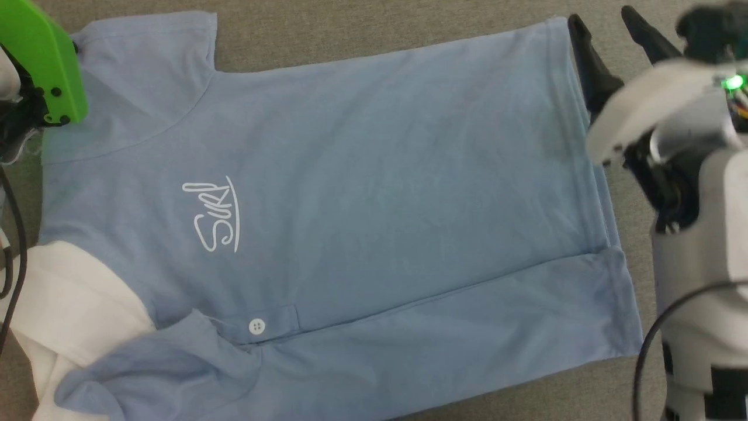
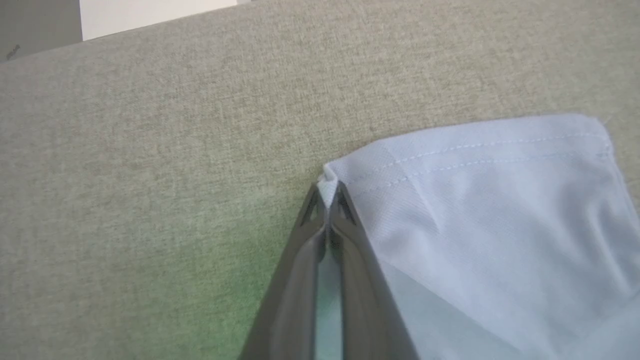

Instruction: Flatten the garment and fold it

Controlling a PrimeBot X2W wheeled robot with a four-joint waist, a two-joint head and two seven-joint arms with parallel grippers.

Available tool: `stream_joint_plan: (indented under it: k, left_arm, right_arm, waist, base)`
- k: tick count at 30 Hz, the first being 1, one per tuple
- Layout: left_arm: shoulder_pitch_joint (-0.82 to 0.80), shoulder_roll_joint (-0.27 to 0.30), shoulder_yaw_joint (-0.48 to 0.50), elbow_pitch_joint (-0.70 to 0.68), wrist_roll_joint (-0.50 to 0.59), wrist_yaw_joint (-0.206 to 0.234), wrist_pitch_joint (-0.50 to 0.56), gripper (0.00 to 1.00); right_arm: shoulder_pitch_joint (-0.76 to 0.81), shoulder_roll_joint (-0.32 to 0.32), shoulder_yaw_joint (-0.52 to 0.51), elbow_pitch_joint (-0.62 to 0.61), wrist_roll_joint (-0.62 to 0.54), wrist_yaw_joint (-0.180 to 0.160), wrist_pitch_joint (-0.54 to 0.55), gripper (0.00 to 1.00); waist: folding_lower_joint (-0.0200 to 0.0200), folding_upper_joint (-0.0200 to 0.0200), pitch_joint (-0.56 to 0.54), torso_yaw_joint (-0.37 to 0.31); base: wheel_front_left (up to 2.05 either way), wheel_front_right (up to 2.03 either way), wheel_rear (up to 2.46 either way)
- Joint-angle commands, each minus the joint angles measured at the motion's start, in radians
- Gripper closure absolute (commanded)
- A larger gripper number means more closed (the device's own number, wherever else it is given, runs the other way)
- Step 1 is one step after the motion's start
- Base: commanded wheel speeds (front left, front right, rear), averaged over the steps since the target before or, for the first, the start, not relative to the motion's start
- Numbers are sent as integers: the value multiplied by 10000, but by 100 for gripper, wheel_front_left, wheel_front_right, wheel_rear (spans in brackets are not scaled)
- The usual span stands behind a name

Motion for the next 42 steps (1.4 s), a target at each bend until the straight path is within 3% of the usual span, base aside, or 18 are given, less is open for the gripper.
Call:
stream_joint_plan:
  k: [1,10,12,13,15,16,17,19,22,26,33,42]
  left_arm:
    - [233,16,-105,12,-71,69,59,100]
    - [56,-54,-221,-113,-51,-159,-176,100]
    - [10,-85,-270,-104,-37,-222,-221,100]
    - [-10,-111,-297,-99,-31,-249,-252,100]
    - [-33,-178,-333,-69,-41,-291,-322,100]
    - [-36,-209,-350,-43,-45,-305,-352,100]
    - [-33,-252,-376,-10,-49,-336,-403,100]
    - [-2,-314,-419,44,-20,-419,-613,100]
    - [72,-278,-542,45,308,-700,-1417,100]
    - [397,-360,-467,153,789,-992,-3520,100]
    - [1948,-573,-331,193,1099,-1135,-6612,100]
    - [4937,-714,-96,-1227,327,-940,-7978,100]
  right_arm:
    - [-424,65,-92,352,-14,-13,468,0]
    - [-2751,150,-125,3156,-706,-13,3469,0]
    - [-2992,154,-120,3566,-875,-13,3997,4]
    - [-3086,152,-155,3755,-1002,-13,4274,22]
    - [-3192,148,-310,4069,-1170,-13,4769,73]
    - [-3216,131,-359,4165,-1284,-13,4969,90]
    - [-3219,99,-400,4237,-1432,-13,5176,100]
    - [-3169,102,-460,4207,-1533,-13,5330,100]
    - [-2971,69,-295,3839,-1484,-13,4654,100]
    - [-2366,-108,42,3321,-1114,-13,2893,100]
    - [-692,-599,406,2876,-490,-13,96,100]
    - [1582,-1080,535,1958,316,-13,-1559,100]
  waist:
    - [-1,-1,54,77]
    - [-1,-1,228,404]
    - [-1,-1,248,462]
    - [-1,-1,255,495]
    - [-1,-1,251,556]
    - [-1,-1,243,581]
    - [-1,-1,219,617]
    - [-1,-1,132,679]
    - [-1,-1,-99,767]
    - [-1,-1,-673,852]
    - [-1,-1,-2169,1074]
    - [-1,-1,-3687,1555]
  base:
    - [0,0,0]
    - [0,0,0]
    - [0,0,0]
    - [0,0,0]
    - [0,0,0]
    - [0,0,0]
    - [0,0,0]
    - [0,0,0]
    - [0,0,0]
    - [0,0,0]
    - [0,0,0]
    - [0,0,0]
